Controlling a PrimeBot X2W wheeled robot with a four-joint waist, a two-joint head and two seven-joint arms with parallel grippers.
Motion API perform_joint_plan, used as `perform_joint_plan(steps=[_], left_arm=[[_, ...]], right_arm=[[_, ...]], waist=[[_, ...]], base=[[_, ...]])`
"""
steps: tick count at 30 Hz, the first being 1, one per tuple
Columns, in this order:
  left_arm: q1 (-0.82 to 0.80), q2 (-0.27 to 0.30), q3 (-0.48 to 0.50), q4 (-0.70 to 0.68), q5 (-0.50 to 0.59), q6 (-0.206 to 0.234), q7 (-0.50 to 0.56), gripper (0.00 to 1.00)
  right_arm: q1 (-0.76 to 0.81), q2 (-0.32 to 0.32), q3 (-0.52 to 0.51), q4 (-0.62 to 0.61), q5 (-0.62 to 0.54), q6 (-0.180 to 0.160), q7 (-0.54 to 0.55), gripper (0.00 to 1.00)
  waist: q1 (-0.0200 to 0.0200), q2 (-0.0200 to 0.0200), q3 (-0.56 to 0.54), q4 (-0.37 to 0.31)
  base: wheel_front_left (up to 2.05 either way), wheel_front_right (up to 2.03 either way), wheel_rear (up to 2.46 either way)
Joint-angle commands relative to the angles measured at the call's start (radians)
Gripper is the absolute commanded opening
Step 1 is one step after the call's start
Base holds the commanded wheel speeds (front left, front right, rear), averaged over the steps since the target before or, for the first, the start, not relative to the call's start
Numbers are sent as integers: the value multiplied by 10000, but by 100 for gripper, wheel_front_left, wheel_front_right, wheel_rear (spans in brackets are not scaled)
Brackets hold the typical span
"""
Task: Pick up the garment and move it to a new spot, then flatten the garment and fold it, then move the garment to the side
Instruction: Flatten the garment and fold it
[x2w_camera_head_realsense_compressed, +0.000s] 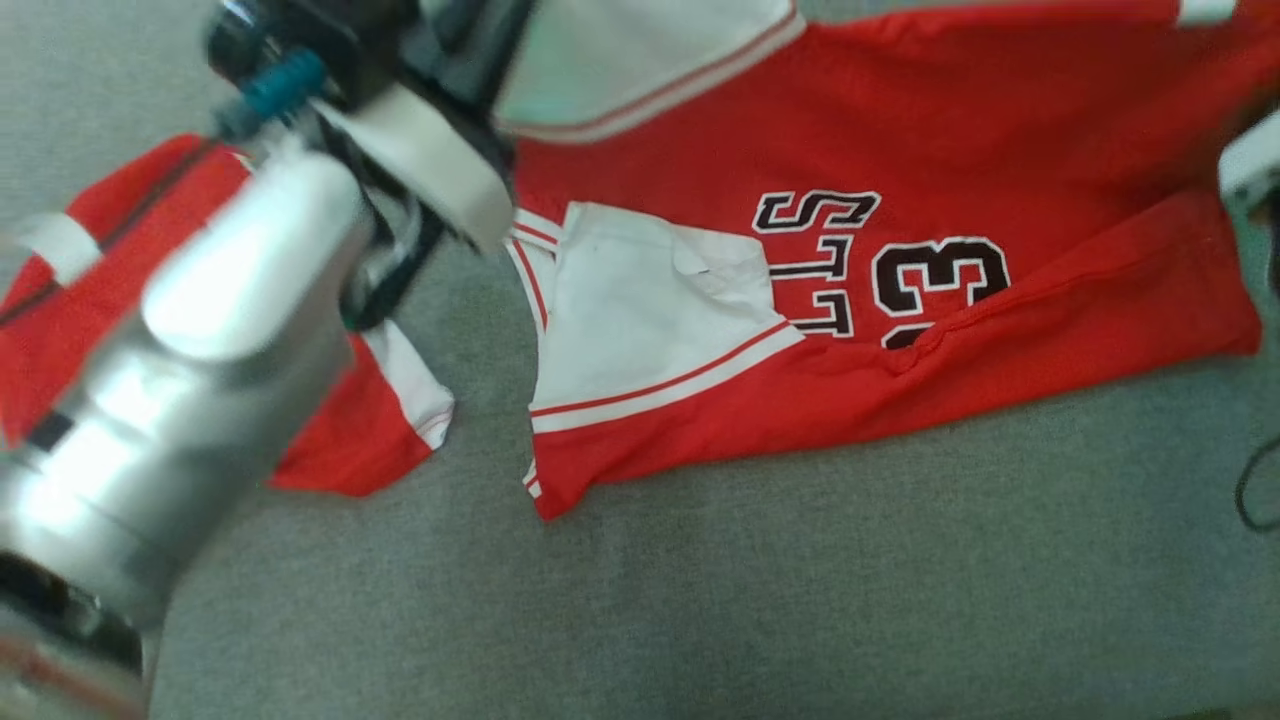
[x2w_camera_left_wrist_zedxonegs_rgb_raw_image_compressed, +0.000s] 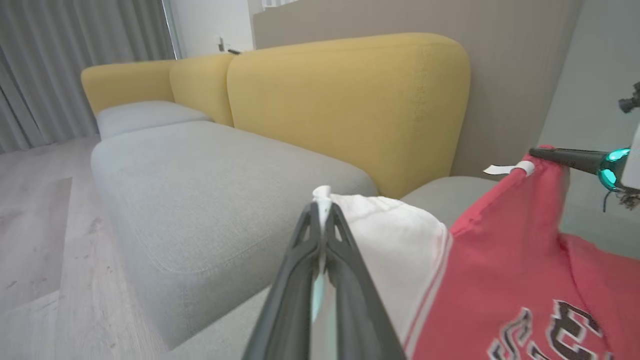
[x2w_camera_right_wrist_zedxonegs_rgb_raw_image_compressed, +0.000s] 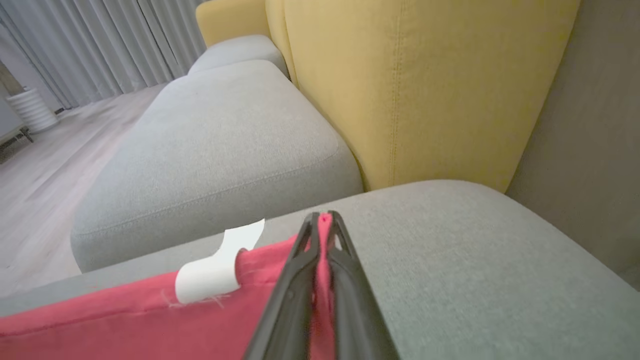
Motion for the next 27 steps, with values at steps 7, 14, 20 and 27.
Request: perform_joint_plan(steps=[7, 14, 20, 27], left_arm=[[1207, 979, -253, -1778, -502, -46, 788, 0], [2627, 1785, -916, -3991, -951, 410, 2068, 0], [3520, 2314, -1589, -5438, -1196, 859, 3186, 0], [3895, 2562, -1965, -6220, -1244, 1204, 3792, 0]], right_arm=[[1385, -908, 1063, -494, 1148, -7, 952, 0], [2672, -1688, 1624, -1044, 2191, -7, 2230, 0], [3568, -2307, 1946, -1456, 2721, -7, 3721, 0], [4152, -2632, 2086, -1932, 2686, -7, 4578, 0]], waist=[[0, 0, -949, 304], [0, 0, -1669, 418], [0, 0, -2003, 419], [0, 0, -1952, 412]], base=[[0, 0, 0], [0, 0, 0], [0, 0, 0], [0, 0, 0]])
